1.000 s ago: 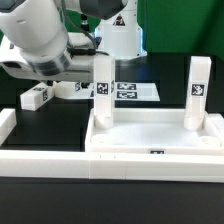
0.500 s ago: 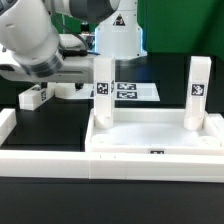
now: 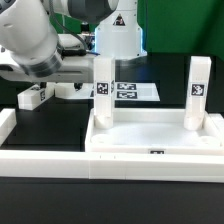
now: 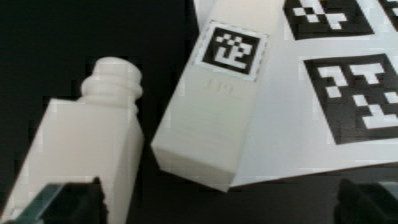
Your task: Assemble desk
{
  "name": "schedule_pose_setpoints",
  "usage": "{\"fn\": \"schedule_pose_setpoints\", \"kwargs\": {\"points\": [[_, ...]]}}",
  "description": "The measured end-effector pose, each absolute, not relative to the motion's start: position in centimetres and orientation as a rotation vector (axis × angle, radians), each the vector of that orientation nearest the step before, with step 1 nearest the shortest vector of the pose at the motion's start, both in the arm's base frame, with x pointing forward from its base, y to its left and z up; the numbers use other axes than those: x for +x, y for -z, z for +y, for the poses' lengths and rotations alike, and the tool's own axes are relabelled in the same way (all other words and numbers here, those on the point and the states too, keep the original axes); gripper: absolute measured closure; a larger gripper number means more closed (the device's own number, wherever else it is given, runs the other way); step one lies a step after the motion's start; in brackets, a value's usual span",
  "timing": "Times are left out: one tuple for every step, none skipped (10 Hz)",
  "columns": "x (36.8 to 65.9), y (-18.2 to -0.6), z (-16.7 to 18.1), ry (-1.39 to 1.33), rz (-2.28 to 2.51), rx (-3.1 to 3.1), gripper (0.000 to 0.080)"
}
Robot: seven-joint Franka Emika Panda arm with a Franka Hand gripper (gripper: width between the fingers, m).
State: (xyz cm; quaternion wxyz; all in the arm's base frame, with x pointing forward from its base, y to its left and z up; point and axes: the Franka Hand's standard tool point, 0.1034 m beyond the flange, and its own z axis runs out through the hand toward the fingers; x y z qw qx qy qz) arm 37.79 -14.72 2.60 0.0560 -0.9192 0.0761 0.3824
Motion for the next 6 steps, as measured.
{"fn": "schedule_pose_setpoints", "kwargs": {"points": [[37.8,-2.6,-14.8,-1.161,0.232,-2.789,0.0150],[37.7,-2.6,-14.8,-1.161,0.230,-2.788,0.0150],[37.6,-2.6,-15.1,-1.161,0.228,-2.786,0.0150],[37.5,-2.6,-15.5,-1.159,0.221,-2.784,0.0150],[37.3,-2.6,-15.8,-1.158,0.216,-2.782,0.0150],[37.2,-2.7,-16.1,-1.157,0.214,-2.780,0.0150]]}}
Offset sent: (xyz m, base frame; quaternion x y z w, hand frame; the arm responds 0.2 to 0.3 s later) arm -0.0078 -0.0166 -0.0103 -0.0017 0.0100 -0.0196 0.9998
